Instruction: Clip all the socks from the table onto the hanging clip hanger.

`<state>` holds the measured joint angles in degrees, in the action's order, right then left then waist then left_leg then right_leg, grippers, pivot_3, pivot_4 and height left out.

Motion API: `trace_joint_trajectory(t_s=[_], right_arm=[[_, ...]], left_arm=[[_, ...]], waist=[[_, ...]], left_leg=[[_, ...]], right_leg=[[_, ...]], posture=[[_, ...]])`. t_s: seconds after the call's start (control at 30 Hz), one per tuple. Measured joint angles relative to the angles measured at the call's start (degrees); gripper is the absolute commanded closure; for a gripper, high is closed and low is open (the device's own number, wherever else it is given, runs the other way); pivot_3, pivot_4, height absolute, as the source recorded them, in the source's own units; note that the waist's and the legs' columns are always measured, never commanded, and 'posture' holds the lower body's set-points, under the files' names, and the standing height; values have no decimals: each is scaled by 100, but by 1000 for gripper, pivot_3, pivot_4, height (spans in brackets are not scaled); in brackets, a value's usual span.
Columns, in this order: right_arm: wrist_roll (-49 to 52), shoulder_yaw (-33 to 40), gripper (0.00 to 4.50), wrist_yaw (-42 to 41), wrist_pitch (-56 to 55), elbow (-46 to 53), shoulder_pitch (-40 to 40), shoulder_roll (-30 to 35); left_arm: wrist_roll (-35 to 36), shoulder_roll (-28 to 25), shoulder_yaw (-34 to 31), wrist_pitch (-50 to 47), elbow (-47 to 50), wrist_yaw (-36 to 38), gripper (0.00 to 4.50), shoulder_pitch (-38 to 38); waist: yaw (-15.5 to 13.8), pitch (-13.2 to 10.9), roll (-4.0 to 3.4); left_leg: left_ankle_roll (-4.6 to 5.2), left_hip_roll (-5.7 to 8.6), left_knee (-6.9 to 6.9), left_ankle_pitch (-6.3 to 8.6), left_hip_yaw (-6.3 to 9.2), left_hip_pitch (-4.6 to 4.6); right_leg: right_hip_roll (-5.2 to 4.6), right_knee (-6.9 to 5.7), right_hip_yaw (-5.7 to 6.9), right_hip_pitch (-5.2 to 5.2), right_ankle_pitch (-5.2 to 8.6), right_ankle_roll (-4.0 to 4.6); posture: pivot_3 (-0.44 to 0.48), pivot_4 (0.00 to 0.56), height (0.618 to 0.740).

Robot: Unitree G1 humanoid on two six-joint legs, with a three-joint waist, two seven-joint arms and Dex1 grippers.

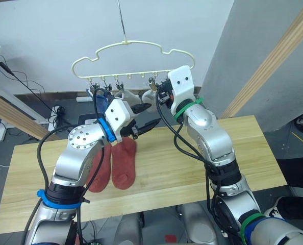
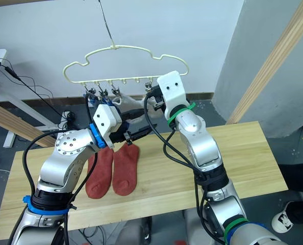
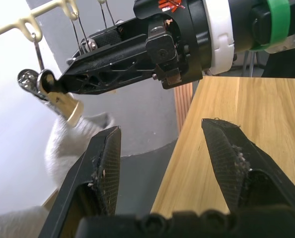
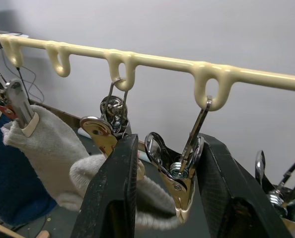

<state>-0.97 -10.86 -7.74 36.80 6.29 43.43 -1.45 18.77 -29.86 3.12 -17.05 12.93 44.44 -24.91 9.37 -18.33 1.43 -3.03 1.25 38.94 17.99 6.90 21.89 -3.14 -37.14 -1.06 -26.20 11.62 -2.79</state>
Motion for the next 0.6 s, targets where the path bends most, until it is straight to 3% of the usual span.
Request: trace_joint_trajectory(t_s=[0.6], right_arm=[[-1,14,2795,-75,-280,-272,32,-89]], left_arm=[[-43,-8,0,0,1,-1,1658,54]], waist=[[-3,0,0]], left_leg=[[0,0,0,0,1,0]], right_leg=[[0,0,0,0,0,0]], posture=[[-215,325,731]])
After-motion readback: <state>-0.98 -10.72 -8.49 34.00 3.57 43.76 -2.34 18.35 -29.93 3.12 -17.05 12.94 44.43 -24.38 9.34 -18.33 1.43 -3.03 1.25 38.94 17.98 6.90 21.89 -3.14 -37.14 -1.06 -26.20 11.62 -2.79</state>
